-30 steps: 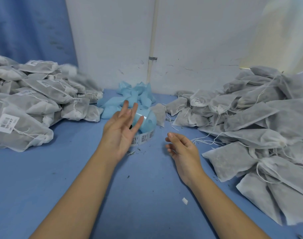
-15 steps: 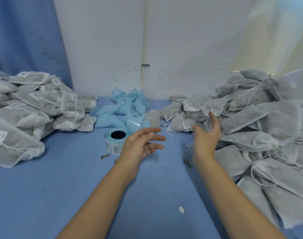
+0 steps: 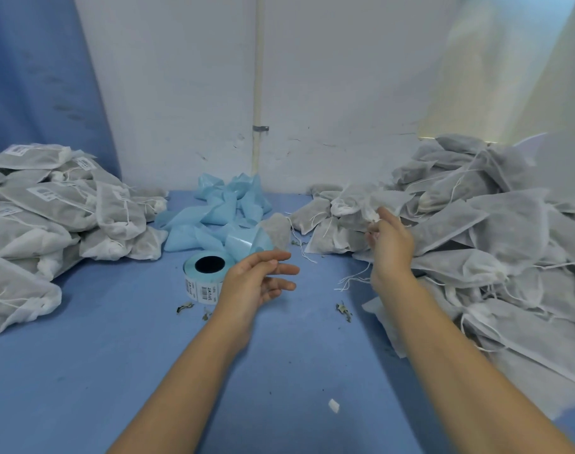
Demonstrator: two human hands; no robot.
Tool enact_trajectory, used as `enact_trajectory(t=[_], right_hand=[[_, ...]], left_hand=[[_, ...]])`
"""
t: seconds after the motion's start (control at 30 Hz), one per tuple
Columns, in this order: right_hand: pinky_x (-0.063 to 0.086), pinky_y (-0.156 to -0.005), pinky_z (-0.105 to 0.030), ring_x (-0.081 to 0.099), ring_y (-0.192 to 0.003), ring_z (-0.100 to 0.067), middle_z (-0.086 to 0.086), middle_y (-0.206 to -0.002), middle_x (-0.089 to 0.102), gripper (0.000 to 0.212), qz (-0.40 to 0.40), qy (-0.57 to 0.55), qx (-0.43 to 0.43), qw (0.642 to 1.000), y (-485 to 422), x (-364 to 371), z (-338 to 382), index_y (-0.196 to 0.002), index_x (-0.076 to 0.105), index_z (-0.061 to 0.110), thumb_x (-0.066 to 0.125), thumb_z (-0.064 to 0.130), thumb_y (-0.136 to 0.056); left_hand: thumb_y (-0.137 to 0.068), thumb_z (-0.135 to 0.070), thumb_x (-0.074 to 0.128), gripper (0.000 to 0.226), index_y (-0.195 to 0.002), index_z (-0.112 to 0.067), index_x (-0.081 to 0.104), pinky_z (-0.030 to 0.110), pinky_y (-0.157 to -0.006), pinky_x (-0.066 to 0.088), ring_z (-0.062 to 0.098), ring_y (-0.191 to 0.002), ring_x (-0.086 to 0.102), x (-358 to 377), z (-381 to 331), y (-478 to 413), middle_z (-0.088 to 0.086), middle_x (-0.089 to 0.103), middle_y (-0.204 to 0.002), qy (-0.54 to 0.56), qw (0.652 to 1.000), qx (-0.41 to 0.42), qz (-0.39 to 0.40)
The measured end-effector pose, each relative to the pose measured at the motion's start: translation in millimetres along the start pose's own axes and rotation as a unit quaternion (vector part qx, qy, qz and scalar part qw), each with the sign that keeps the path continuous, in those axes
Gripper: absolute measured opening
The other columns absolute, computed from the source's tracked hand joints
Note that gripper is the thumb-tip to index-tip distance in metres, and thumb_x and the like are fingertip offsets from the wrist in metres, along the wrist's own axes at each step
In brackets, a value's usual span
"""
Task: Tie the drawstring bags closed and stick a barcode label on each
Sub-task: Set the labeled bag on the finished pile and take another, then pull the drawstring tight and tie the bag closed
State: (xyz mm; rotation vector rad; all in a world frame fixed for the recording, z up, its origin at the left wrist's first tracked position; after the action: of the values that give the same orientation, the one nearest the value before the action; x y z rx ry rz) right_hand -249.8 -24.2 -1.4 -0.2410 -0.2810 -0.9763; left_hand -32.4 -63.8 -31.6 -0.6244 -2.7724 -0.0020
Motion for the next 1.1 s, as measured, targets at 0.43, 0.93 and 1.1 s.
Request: enact_trajectory(t=[0.43,0.93,1.1], right_hand=[[0.046,-0.083,-0.013,0.060,-0.096,0.011,0.015,-0.113,0.068,0.031,0.214,0.008,0.090,0.973,115,36,-49,-0.111,0.069,0.028,0.046,0.017,-0.094],[0.041,-0.064,-0.011,0.057,-0.072,0.004,0.006,-0.083,0.061,0.012,0.186,0.187,-0.045,0.964,119,25,-59,-0.088,0.049,0.022,0.053,0.012,-0.092],[0.041,-0.077,-0.028,0.052,-0.089,-0.013,0.009,-0.078,0.064,0.019,0.178,0.306,-0.151,0.923,120,23,-52,-0.071,0.062,0.025,0.056,0.023,-0.089]], left_hand=[[-0.096,-0.019,0.052,0.013,-0.101,-0.013,0.063,0.020,-0.053,0.048,0.013,-0.051,0.064,4,17,4,-0.001,0.067,-0.099,0.018,0.997,-0.073,-0.033],[-0.098,-0.016,0.048,0.021,-0.088,-0.008,0.065,0.030,-0.072,0.054,0.023,-0.073,0.067,3,37,7,0.012,0.068,-0.080,0.089,0.988,-0.122,0.011],[-0.091,-0.012,0.057,0.012,-0.088,-0.008,0.068,0.029,-0.071,0.048,0.020,-0.069,0.060,2,37,7,0.005,0.057,-0.067,0.079,0.992,-0.099,0.019]])
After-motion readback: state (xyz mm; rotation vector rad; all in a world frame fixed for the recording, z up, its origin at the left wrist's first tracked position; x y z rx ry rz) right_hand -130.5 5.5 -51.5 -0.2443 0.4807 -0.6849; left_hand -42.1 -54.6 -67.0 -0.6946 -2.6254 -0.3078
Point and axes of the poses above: each hand's wrist, its own y-axis away from the middle knuckle, its own x-axis out of the palm, z = x × y, the point moved 5 cm from there along -y, towards the middle knuckle
